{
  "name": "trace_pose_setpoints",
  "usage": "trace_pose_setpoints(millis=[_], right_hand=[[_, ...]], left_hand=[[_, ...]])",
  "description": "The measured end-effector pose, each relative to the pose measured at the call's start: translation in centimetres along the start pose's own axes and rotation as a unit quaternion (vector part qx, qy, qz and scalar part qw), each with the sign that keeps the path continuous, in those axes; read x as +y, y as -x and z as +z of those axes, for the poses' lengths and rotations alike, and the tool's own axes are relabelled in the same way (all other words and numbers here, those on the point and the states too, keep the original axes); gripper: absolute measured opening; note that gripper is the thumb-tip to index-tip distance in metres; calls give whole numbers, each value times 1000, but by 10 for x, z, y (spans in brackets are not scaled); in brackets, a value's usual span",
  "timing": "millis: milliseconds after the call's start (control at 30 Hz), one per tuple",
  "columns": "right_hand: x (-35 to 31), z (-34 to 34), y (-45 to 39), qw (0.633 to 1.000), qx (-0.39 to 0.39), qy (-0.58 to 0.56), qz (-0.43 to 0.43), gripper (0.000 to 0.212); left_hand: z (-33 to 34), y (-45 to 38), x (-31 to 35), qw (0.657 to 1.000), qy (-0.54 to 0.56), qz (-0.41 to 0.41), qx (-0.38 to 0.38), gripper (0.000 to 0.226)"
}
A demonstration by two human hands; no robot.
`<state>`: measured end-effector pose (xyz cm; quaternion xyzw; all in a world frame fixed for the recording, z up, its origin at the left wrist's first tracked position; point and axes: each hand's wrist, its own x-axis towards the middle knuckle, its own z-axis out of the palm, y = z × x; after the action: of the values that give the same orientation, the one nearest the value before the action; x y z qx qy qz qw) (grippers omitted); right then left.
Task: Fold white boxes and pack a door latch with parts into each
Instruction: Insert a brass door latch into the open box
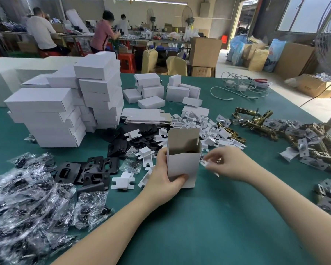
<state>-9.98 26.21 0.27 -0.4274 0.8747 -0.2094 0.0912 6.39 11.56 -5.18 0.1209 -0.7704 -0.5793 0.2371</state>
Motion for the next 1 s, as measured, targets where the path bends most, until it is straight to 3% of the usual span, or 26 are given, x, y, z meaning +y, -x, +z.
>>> trace_pose_setpoints(millis=[100, 200, 233, 300, 400, 567, 1000], right_hand=[[-17, -19, 9, 954, 163, -253, -11, 29], [-41, -30, 24, 861, 258, -407, -161, 35], [-47, -31, 29, 853, 256, -402, -210, 32], [-55, -33, 35, 879, 233, -330, -251, 29], [-57, -28, 35, 926, 222, -197, -234, 32], [-55, -17, 29, 953, 214, -4, -215, 23], [-66, -13, 21, 962, 195, -20, -189, 9]], left_hand=[[-1, -1, 0, 1000, -7, -4, -1, 59], [-1, 0, -1, 1000, -4, -9, -9, 60], [-1, 0, -1, 1000, -1, -11, -10, 60], [-2, 0, -1, 1000, 7, -9, -11, 59], [-1, 1, -1, 1000, 16, -8, -14, 60], [1, 1, -1, 1000, 26, -2, -11, 60], [1, -1, -7, 999, 43, 6, -12, 65]])
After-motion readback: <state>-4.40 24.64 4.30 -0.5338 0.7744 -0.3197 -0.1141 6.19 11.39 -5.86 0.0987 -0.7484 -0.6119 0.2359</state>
